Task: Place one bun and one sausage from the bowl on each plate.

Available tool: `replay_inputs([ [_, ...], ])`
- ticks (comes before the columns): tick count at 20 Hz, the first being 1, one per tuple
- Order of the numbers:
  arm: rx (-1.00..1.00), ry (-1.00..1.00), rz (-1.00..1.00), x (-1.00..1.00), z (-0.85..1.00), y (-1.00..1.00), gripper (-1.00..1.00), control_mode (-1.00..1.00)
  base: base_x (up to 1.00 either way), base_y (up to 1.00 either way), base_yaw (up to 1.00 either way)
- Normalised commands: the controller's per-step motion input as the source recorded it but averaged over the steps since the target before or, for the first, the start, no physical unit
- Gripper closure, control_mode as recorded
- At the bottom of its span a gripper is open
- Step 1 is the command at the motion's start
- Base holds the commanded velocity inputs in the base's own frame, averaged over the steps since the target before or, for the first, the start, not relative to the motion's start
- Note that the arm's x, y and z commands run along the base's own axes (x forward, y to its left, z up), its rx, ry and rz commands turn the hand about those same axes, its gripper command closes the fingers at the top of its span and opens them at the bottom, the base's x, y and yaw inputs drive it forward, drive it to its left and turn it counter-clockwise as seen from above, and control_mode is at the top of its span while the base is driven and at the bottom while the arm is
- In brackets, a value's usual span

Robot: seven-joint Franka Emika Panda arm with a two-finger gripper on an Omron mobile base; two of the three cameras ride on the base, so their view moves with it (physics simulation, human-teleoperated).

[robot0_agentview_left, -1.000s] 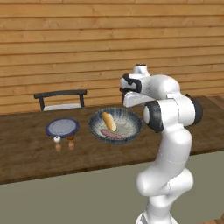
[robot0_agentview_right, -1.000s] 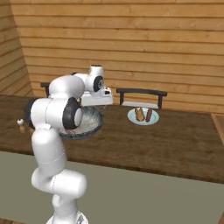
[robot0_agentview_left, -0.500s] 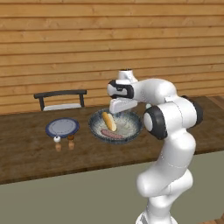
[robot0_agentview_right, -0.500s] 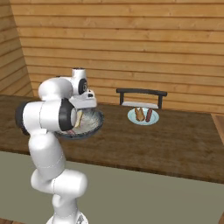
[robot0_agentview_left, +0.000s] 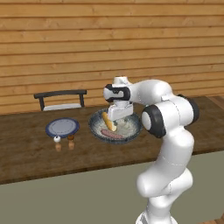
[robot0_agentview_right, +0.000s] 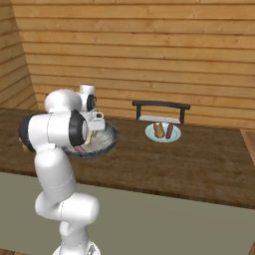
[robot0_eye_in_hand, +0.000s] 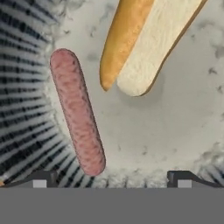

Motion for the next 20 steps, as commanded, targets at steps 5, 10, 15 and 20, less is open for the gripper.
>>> replay_inputs([
  [5,0.02,0.19,0.07,0.00,-0.16,0.39,-1.00,-1.00,0.00,0.00,0.00],
  [10,0.00,0.06,0.09,-0.02,-0.35,0.27,-1.00,-1.00,0.00,0.00,0.00],
  [15,0.00,0.04,0.09,-0.07,-0.46,0.00,-1.00,-1.00,0.00,0.00,0.00],
  [20,0.00,0.05,0.09,0.00,-0.51,0.00,-1.00,-1.00,0.00,0.00,0.00],
])
